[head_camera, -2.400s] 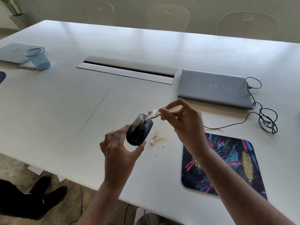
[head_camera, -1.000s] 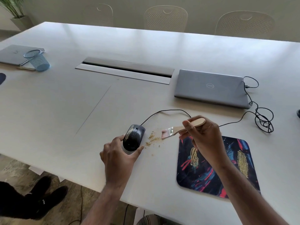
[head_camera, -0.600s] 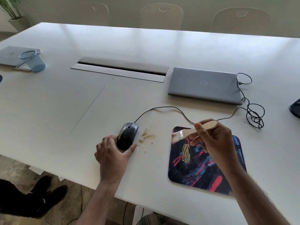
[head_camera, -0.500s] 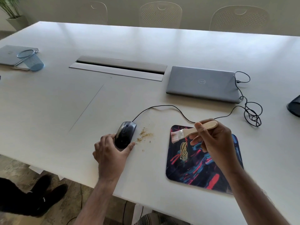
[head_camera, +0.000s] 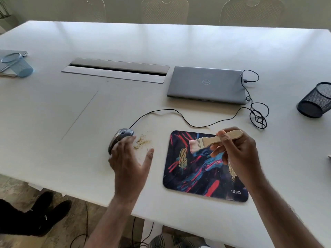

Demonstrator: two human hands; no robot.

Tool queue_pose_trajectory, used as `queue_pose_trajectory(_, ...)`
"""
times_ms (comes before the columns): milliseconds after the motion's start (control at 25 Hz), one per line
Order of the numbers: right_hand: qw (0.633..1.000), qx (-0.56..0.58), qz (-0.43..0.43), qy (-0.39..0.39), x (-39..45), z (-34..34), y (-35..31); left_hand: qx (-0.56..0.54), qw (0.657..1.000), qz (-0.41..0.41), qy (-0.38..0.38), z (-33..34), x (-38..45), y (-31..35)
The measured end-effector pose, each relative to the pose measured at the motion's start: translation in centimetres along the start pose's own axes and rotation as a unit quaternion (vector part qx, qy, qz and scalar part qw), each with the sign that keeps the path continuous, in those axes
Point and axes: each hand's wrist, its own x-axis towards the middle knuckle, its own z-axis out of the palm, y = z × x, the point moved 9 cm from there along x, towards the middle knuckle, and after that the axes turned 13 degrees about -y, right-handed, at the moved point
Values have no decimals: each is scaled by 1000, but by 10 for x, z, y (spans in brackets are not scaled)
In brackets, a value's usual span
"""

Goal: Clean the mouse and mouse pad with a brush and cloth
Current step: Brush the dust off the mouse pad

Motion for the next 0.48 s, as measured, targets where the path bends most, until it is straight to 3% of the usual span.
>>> queue_pose_trajectory(200, 1000, 5, 7, 8, -10, -30, 6, -1, 991, 82, -104, 50, -8, 38)
queue_pose_trajectory(480, 1000, 4, 3, 21, -26, -73, 14, 35, 982, 122, -141, 80, -13, 56)
